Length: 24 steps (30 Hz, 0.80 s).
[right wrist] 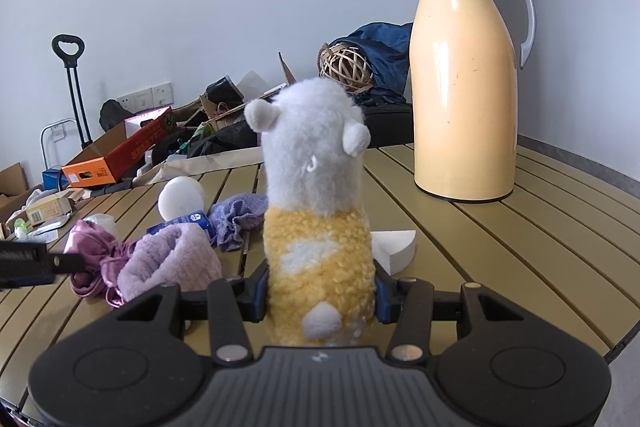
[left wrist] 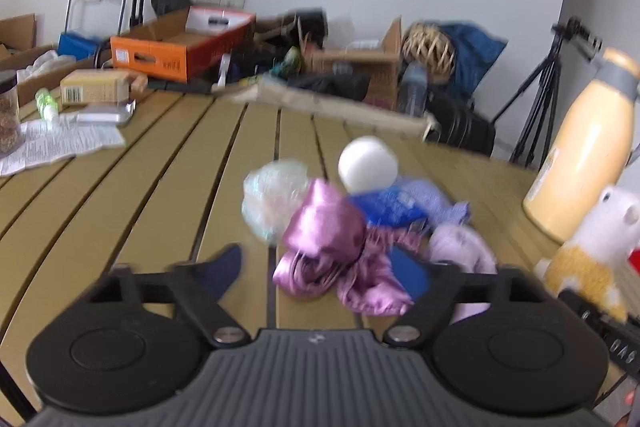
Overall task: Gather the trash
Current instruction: 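Close the left gripper on the pink satin scrunchie, then carry the pink scrunchie and white plush off the table toward the black bin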
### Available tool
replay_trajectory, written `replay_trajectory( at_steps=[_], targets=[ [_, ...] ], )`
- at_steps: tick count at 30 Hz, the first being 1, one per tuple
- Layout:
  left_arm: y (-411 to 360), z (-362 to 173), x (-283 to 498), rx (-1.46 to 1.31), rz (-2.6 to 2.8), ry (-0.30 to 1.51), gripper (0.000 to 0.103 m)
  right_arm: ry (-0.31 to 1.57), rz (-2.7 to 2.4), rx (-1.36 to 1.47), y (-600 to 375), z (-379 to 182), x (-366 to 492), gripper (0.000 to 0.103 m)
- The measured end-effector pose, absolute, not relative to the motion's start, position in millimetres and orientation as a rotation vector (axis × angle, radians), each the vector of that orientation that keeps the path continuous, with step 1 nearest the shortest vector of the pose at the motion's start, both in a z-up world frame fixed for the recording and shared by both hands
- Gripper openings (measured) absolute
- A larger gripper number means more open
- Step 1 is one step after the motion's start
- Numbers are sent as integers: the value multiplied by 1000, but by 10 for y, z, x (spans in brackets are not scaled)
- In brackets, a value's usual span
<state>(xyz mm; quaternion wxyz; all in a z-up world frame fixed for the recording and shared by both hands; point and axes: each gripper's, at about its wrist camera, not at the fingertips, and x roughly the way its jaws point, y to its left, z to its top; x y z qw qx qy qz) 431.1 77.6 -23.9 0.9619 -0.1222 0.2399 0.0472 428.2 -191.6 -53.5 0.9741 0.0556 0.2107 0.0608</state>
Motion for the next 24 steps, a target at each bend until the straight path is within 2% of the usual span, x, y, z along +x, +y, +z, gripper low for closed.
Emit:
replay_trajectory(
  at_steps=[3,8,9,10,11,12,13,24],
  targets=[
    [746,-238,4385,-232,104,475,83,428,120,113,-1915,-542,4290,47],
    [819,-331,4564,-283,114,474,75,438,112,122,-1950,-563,4317,47],
    [836,-342,4589,-293,105,472,71,441,111,121,-1953,-566,4328,47],
    [855,-348,4614,-301,90,477,60,444,110,120,-1959,-573,4338,47],
    [860,-350,4637,-304,71,483,53,446,109,119,-1964,-580,4346,47],
    [854,-362,4654,-300,53,492,38,449,107,117,-1966,-588,4355,47],
    [840,-373,4660,-294,48,501,30,450,106,117,-1967,-594,4361,47],
    [863,-216,4396,-289,65,441,23,432,127,110,-1942,-552,4309,47]
  ],
)
